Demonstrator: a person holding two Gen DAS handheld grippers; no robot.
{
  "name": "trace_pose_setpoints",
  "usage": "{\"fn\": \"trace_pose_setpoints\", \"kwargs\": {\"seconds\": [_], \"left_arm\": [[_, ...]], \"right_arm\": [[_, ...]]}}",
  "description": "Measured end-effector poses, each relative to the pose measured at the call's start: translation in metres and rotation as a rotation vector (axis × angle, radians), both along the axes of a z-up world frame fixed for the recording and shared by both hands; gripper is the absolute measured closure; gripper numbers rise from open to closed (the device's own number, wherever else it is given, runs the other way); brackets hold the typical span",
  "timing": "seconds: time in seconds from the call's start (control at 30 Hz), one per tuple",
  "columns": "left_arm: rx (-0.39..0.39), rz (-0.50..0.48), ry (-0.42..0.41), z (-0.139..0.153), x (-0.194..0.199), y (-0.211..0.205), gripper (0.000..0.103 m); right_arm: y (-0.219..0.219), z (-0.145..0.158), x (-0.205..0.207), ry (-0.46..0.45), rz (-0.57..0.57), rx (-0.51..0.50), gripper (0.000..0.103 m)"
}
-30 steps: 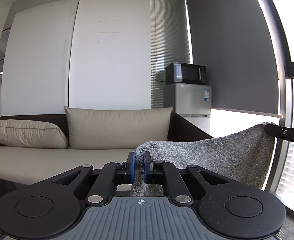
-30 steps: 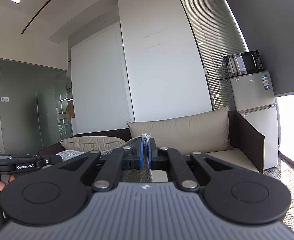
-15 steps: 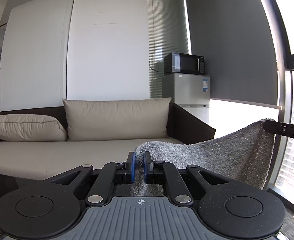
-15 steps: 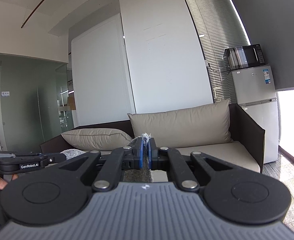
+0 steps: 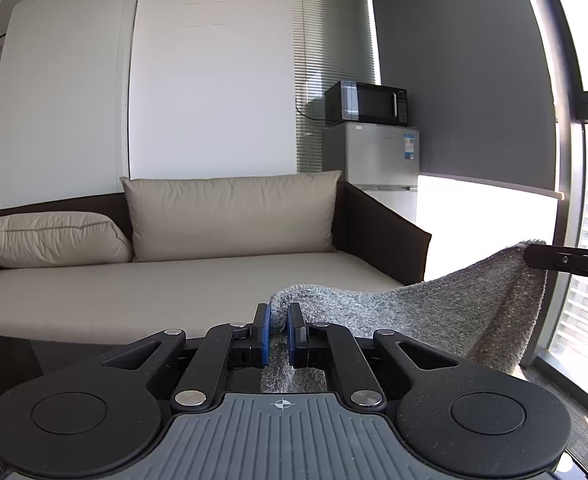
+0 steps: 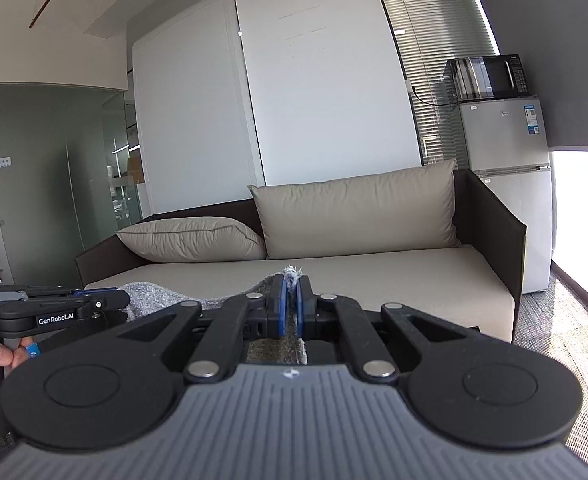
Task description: Fold towel
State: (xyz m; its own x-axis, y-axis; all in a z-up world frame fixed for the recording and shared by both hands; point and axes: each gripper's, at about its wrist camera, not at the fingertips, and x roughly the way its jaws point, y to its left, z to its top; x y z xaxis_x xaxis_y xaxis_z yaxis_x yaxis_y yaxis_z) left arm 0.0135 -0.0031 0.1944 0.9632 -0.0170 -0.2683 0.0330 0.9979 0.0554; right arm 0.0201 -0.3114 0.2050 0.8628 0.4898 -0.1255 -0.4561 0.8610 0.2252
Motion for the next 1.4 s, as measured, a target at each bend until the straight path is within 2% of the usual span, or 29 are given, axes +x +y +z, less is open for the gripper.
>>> {"fn": "trace_pose_setpoints", "kwargs": {"seconds": [0.47, 0.63, 0.87, 0.97, 1.07, 1.17, 1.27, 1.4], "left_arm": [[0.017, -0.012, -0.039, 0.021, -0.024, -0.006, 0.094], [0.019, -0.003, -0.024, 0.020, -0.017, -0.006, 0.094], [0.022, -0.010, 0.092, -0.017, 0.015, -0.005, 0.094], [-0.002, -0.074, 0.145, -0.033, 0.025, -0.007, 0.094], [-0.021, -0.191, 0.213, -0.053, 0.035, -0.016, 0.084], [-0.032, -0.269, 0.271, -0.077, 0.044, -0.030, 0.084], [-0.059, -0.317, 0.314, -0.097, 0.049, -0.037, 0.082], [-0.096, -0.364, 0.361, -0.121, 0.053, -0.041, 0.068]], "right_arm": [[-0.005, 0.029, -0.025, -0.058, 0.039, 0.021, 0.098], [-0.004, 0.028, -0.019, -0.028, 0.044, 0.012, 0.098], [0.002, -0.006, 0.015, 0.086, 0.019, -0.026, 0.098], [0.004, -0.012, 0.018, 0.087, 0.017, -0.043, 0.098], [0.003, -0.010, 0.016, 0.071, 0.027, -0.042, 0.098], [0.003, -0.009, 0.015, 0.064, 0.031, -0.038, 0.098], [0.002, -0.010, 0.015, 0.064, 0.031, -0.035, 0.098], [-0.003, -0.010, 0.015, 0.061, 0.032, -0.027, 0.098]]}}
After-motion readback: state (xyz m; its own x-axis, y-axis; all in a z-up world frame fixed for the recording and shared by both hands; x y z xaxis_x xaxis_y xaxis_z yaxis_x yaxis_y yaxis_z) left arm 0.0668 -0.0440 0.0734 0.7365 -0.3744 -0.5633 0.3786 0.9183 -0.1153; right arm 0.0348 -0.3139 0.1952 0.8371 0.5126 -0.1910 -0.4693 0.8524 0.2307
